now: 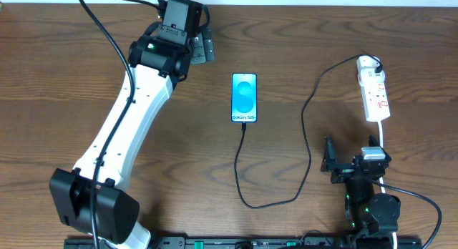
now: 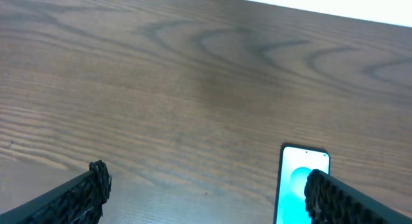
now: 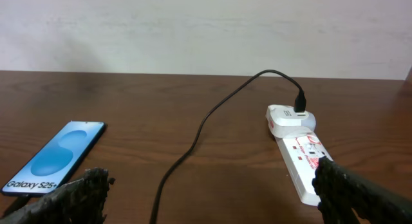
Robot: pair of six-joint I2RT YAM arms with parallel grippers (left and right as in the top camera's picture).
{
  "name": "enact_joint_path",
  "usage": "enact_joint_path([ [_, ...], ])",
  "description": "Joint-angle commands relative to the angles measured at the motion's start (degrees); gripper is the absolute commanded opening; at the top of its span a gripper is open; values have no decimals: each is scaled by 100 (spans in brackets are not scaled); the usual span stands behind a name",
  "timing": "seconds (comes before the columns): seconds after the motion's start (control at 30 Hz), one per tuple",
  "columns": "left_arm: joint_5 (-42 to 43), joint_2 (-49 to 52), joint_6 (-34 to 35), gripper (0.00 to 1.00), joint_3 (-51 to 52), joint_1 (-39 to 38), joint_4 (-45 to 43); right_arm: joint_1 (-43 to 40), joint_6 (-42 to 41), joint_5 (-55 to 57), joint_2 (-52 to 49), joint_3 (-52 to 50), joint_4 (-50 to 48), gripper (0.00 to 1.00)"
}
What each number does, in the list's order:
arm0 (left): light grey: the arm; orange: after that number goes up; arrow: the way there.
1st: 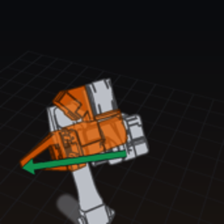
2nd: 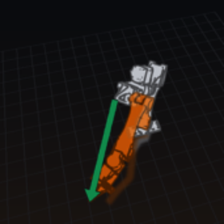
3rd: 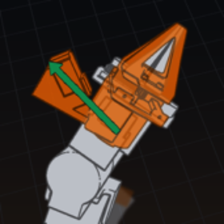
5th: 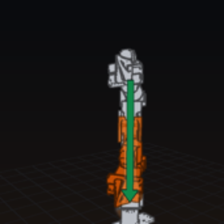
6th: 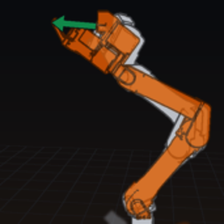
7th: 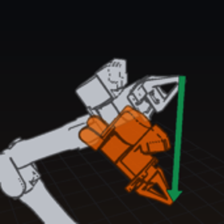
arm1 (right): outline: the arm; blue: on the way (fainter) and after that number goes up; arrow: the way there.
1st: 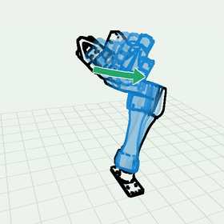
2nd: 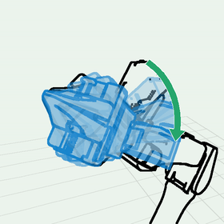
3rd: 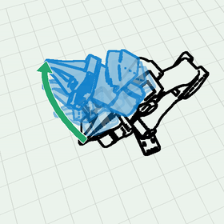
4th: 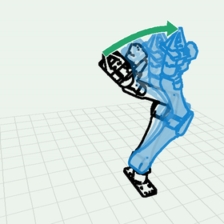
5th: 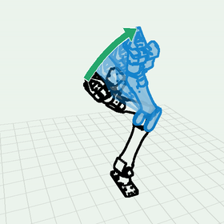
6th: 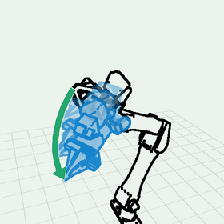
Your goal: Plug charger to phone and switch on socket
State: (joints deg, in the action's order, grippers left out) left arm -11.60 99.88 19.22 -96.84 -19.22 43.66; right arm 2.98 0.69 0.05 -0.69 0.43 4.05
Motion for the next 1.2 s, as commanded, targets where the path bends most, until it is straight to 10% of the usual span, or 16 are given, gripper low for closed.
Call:
enact_joint_path([
  [0.0, -114, 42, -59, 98, 79, 26, 289, 39, 66, 90, 35, -11, 26, 99],
  [0.4, -109, -234, -57, 98, 758, 11, 1014, 39, 66, 90, 35, -11, 26, 99],
  [0.8, -107, -2608, -96, 98, 3657, 448, -979, 39, 66, 90, 35, -11, 24, 99],
  [1.17, 1547, -4419, -2059, 98, 5567, 870, -2122, 39, 66, 90, 35, -11, 24, 99],
])
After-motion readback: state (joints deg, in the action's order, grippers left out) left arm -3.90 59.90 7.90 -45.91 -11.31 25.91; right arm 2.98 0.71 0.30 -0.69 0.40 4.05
